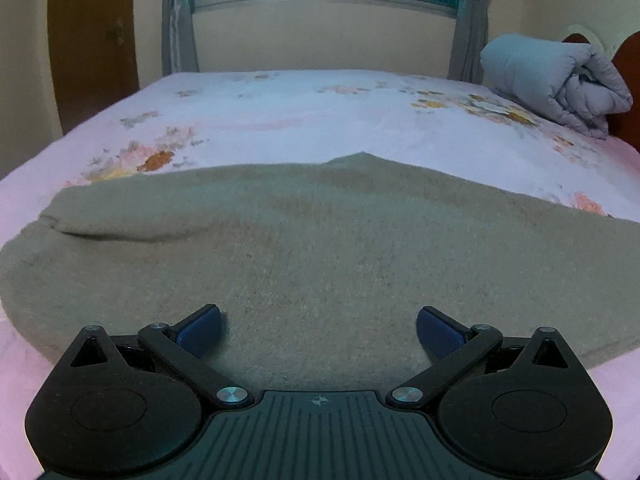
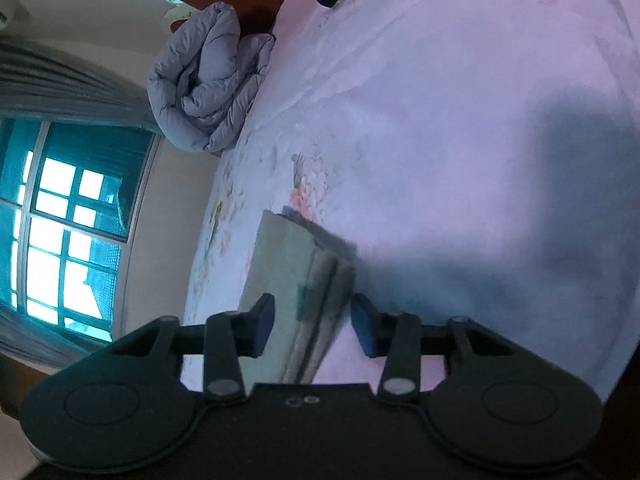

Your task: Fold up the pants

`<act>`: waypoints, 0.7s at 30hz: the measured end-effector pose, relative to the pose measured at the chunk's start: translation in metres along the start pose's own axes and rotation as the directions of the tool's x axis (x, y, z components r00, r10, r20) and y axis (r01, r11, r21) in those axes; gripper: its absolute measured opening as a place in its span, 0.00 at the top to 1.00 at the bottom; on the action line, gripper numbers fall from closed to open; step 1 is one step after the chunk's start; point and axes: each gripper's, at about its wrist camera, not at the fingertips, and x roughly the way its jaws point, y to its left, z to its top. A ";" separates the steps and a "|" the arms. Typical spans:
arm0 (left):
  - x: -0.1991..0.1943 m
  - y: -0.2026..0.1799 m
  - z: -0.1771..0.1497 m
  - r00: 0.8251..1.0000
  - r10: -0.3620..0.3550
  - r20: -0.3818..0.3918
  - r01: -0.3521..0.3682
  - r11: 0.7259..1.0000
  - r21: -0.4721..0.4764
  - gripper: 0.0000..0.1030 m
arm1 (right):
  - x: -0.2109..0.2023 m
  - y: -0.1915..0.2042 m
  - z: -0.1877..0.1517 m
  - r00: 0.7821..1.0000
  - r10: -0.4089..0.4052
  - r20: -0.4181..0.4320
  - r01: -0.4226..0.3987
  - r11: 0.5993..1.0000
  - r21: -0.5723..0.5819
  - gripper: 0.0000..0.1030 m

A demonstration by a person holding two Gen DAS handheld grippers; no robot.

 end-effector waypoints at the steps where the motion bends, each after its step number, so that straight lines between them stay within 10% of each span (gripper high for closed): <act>1: -0.003 -0.005 0.002 1.000 -0.006 0.006 0.007 1.000 -0.016 0.00 | 0.008 0.002 0.002 1.000 -0.010 -0.016 0.010 1.000 -0.006 0.92; 9: -0.016 -0.160 0.007 0.978 -0.206 0.029 0.204 0.978 0.050 0.00 | -0.019 -0.006 -0.010 1.000 0.001 -0.020 -0.002 0.999 -0.051 0.92; 16: -0.016 -0.283 -0.029 0.990 -0.132 -0.043 0.137 0.978 0.159 0.00 | -0.024 -0.005 -0.010 0.999 -0.005 -0.035 0.003 0.998 -0.057 0.92; 21: -0.040 -0.279 -0.035 0.994 -0.110 0.021 0.106 0.985 0.134 0.00 | -0.024 -0.006 -0.009 0.999 0.007 -0.044 -0.009 0.998 -0.062 0.90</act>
